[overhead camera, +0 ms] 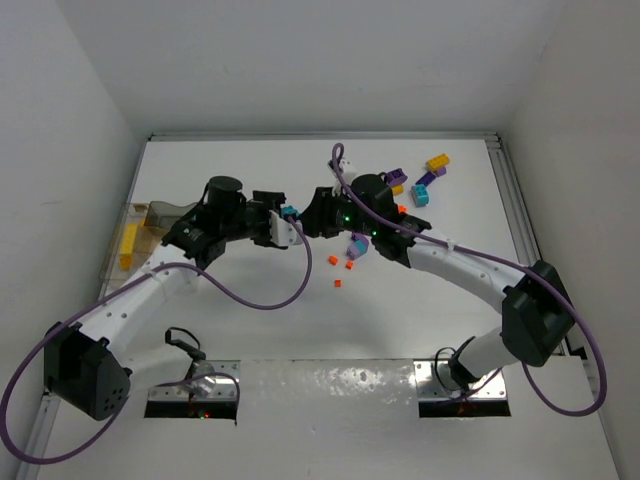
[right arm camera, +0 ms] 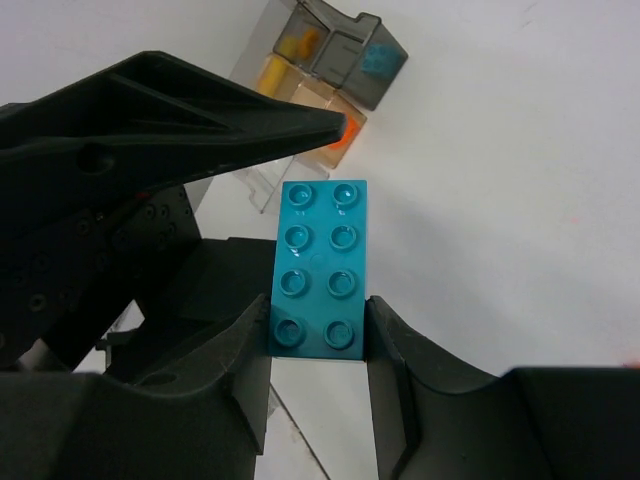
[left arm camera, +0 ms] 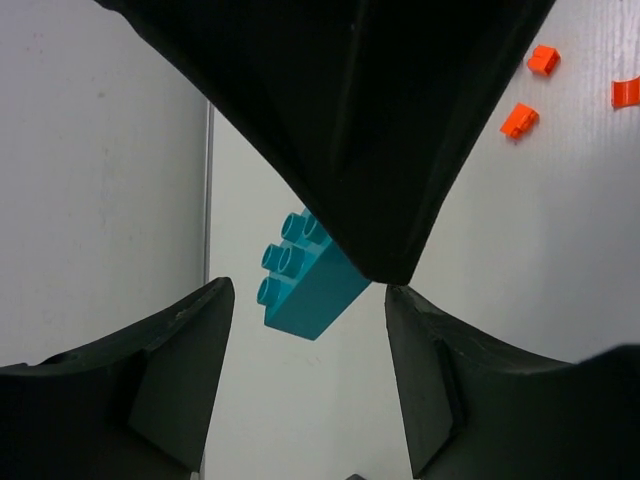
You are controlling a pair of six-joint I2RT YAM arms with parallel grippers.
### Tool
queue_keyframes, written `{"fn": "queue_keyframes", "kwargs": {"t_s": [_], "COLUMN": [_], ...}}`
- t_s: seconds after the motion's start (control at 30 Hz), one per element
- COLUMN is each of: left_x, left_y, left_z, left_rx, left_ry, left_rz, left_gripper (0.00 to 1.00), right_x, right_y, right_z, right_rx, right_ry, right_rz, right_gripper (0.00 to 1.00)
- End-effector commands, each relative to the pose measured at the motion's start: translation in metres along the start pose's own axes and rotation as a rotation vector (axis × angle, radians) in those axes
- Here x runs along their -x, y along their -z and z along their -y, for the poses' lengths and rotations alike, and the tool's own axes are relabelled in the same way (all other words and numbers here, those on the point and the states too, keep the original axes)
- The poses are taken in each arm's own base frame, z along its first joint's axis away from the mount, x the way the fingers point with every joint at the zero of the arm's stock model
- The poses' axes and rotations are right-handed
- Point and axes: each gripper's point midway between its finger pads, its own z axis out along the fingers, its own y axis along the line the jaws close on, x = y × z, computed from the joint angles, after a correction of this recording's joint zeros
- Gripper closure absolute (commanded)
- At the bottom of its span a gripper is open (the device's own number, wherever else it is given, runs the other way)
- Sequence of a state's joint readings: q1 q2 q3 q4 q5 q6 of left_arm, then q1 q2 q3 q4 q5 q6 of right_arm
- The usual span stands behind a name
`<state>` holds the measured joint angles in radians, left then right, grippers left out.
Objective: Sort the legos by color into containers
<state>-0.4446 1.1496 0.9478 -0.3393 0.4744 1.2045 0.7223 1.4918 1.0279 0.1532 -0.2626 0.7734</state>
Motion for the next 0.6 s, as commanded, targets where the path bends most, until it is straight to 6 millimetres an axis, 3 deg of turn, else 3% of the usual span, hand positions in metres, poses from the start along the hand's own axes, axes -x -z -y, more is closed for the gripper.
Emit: {"fn": "queue_keyframes", "kwargs": {"t_s": [0.0,0.23,0.27,0.33,0.37,0.43,0.47,0.57], "left_x": [0.01,0.025,0.028,0.032,0.035,0.035,0.035,0.013], "left_y": [-0.001,-0.003,-0.003,-0.002,0.0,0.003,0.006,0.014], "left_z": [-0.016,-0.016,-0.015,-0.015,-0.016,-0.014,-0.015,-0.014], "left_rx": [0.045,0.05,0.047,0.049,0.05,0.045,0.047,0.085], "left_ry": [-0.073,-0.059,-0.054,-0.031,-0.021,0.033,0.047,0.157], "left_rz": [0.032,0.065,0.07,0.082,0.09,0.081,0.07,-0.049], "left_gripper": [0.4,0.64,0.77,0.87,0.97,1.0,1.0,1.0], "right_x": [0.027,0.025,0.026,0.028,0.028,0.028,0.028,0.03], "right_y": [-0.001,-0.006,-0.008,-0.009,-0.009,-0.008,-0.008,0.001], "right_z": [-0.028,-0.029,-0.03,-0.031,-0.031,-0.027,-0.022,0.002], "right_rx": [0.075,0.088,0.095,0.1,0.098,0.083,0.068,-0.006], "right_ry": [0.025,0.024,0.025,0.025,0.028,0.029,0.034,0.034], "right_rz": [0.065,0.058,0.057,0.061,0.058,0.059,0.06,0.074], "right_gripper": [1.0,1.0,1.0,1.0,1.0,0.91,0.75,0.58]}}
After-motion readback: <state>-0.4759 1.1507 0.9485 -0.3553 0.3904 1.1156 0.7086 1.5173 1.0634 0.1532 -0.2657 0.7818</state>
